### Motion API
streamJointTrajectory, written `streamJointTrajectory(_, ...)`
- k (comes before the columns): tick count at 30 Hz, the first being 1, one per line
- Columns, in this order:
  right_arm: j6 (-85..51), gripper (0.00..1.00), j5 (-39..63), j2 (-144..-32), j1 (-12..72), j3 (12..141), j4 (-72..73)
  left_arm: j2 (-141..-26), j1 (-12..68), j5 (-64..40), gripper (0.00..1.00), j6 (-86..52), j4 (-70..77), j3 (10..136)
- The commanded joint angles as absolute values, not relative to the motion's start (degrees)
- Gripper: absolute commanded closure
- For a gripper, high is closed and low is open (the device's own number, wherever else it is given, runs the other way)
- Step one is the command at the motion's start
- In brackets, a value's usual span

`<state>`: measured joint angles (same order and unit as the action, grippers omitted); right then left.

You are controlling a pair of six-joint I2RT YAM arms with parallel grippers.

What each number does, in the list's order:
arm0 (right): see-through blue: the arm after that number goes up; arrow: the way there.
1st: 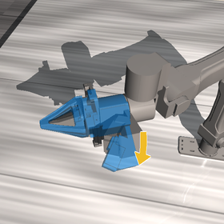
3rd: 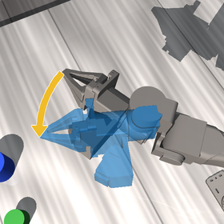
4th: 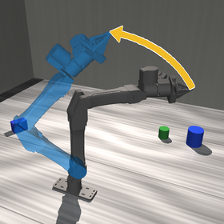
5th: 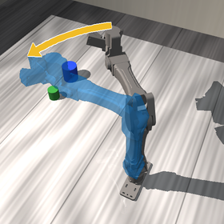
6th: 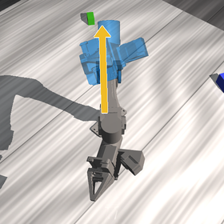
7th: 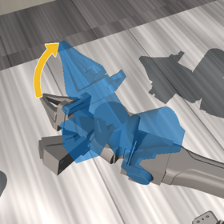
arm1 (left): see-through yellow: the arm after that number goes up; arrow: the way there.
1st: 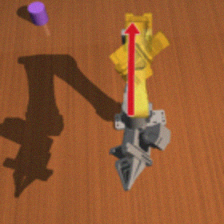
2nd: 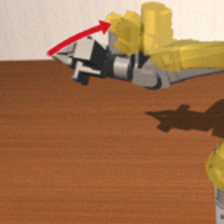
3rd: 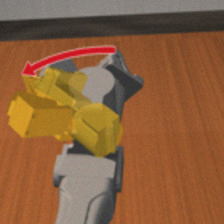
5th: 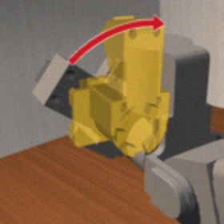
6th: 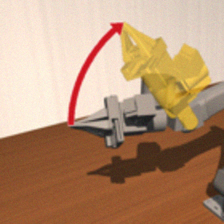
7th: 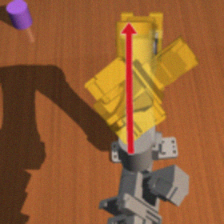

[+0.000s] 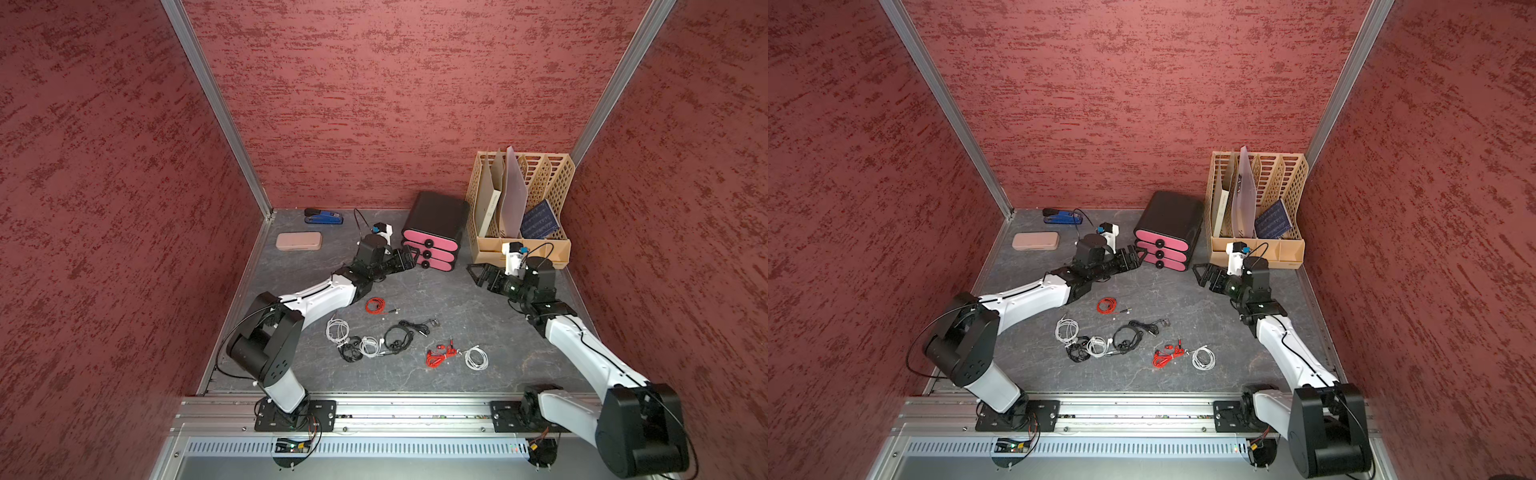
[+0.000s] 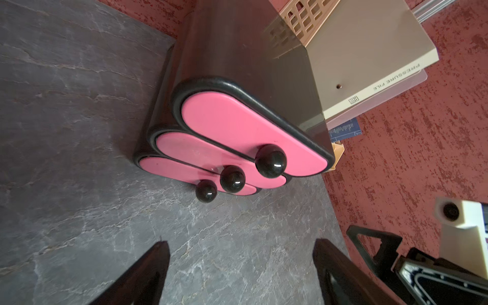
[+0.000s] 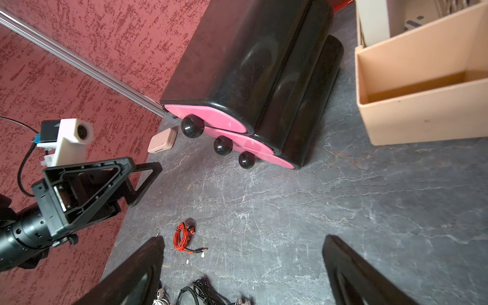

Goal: Place the wired earphones into the drawer by color
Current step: Open the drawer in the storage box.

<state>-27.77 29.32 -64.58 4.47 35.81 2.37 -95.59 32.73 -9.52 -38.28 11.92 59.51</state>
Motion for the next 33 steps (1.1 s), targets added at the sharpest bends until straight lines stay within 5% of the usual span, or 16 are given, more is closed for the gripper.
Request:
streamJointTrajectory(1,-28.2,0.02,29.2,-62.9,5.0,34.9,4.5,-97.5,33.5,-7.9,0.14,-40.2,16.6,61.8)
streamJointTrajectory(33,-30.1,0.03,29.3,-61.4,5.0,33.7,6.3,-110.9,35.2,-11.2,0.48,-43.7,20.5,73.2)
